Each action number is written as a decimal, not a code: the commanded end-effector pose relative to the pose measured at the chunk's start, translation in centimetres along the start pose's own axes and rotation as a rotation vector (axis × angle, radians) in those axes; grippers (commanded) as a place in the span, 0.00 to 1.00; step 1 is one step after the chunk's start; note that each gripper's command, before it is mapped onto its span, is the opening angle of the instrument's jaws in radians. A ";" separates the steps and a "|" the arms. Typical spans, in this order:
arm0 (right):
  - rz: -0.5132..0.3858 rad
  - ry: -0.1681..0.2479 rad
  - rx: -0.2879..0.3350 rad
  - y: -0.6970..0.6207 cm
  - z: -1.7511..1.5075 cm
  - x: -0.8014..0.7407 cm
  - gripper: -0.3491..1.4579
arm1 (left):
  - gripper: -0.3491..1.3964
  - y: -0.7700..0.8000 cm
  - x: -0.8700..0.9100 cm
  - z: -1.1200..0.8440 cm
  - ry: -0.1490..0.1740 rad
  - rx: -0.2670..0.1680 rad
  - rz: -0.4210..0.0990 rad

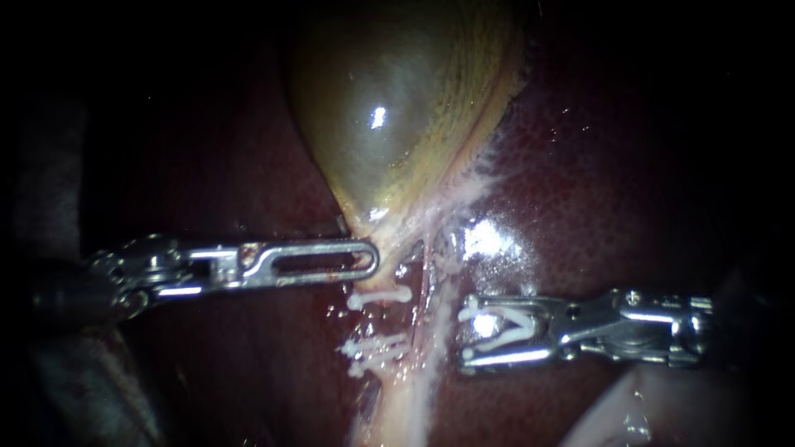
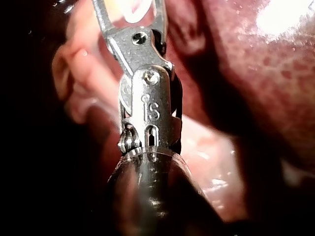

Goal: Clipping first clip right tube

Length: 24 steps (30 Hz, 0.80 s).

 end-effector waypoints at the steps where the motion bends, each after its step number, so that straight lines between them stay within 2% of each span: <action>1: 0.000 0.001 -0.002 0.00 0.01 0.00 0.50 | 0.00 0.02 -0.01 -0.01 -0.004 0.002 -0.001; 11: -0.006 0.003 -0.008 0.12 0.06 -0.06 0.49 | 0.00 0.18 -0.05 -0.16 -0.021 0.004 -0.005; 24: -0.033 0.009 -0.032 0.36 0.27 -0.30 0.49 | 0.00 0.24 -0.06 -0.20 -0.027 0.007 -0.007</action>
